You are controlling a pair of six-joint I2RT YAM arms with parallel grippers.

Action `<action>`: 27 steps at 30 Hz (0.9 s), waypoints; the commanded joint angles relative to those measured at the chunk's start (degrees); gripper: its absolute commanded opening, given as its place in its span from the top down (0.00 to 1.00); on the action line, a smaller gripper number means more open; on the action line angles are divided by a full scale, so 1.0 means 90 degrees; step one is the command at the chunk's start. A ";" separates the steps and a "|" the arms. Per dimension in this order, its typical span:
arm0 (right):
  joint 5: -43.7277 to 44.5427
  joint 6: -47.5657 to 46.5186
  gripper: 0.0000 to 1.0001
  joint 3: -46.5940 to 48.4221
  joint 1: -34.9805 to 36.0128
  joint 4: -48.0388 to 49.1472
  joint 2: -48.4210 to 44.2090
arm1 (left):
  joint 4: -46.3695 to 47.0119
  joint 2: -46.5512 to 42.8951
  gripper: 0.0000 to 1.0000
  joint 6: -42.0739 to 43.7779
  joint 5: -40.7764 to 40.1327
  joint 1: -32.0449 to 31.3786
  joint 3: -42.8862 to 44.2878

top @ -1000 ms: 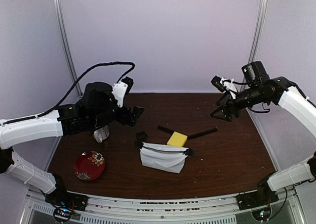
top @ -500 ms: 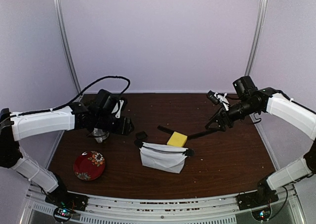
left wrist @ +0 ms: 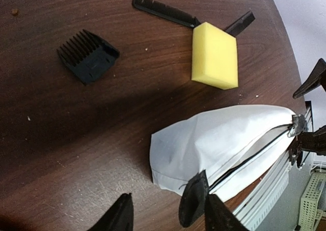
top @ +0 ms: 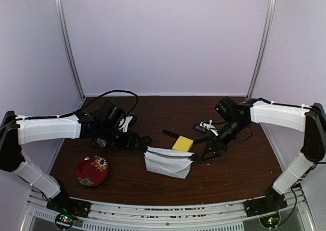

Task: Sort the hair-cutting tools
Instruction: Pick up the kit bag from the center of the board.

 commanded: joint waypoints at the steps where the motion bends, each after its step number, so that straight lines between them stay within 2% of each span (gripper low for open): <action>1: -0.0227 -0.0076 0.28 0.0342 0.0113 -0.0265 0.0393 | 0.0323 0.0130 0.55 -0.0068 0.0282 0.0009 -0.0090; 4: -0.0407 -0.0073 0.30 0.0579 0.0157 -0.0400 0.0633 | 0.0364 0.0103 0.65 -0.0054 0.0319 0.0013 -0.0101; 9: -0.0754 -0.0052 0.44 0.0802 0.0201 -0.0544 0.0980 | 0.0517 -0.0095 0.78 -0.0083 0.0389 0.0005 -0.0268; 10: -0.0831 -0.0047 0.50 0.0847 0.0198 -0.0570 0.1079 | 0.0593 -0.0156 0.81 -0.0095 0.0384 0.0007 -0.0330; 13: -0.1065 -0.0245 0.90 0.1109 0.0208 -0.0912 0.1362 | 0.0752 -0.0352 0.94 -0.0126 0.0335 0.0005 -0.0540; 14: -0.1096 -0.0356 0.98 0.1206 0.0208 -0.1094 0.1404 | 0.0770 -0.0449 0.99 -0.0168 0.0283 0.0007 -0.0625; 21: -0.1342 -0.0217 1.00 0.1312 0.0224 -0.1077 0.1300 | 0.0810 -0.1810 1.00 -0.0553 -0.0312 0.0003 -0.1458; 27: -0.1113 -0.0267 0.99 0.2042 0.0351 -0.1518 0.2200 | 0.1006 -0.1715 1.00 -0.0801 -0.0267 0.0007 -0.1857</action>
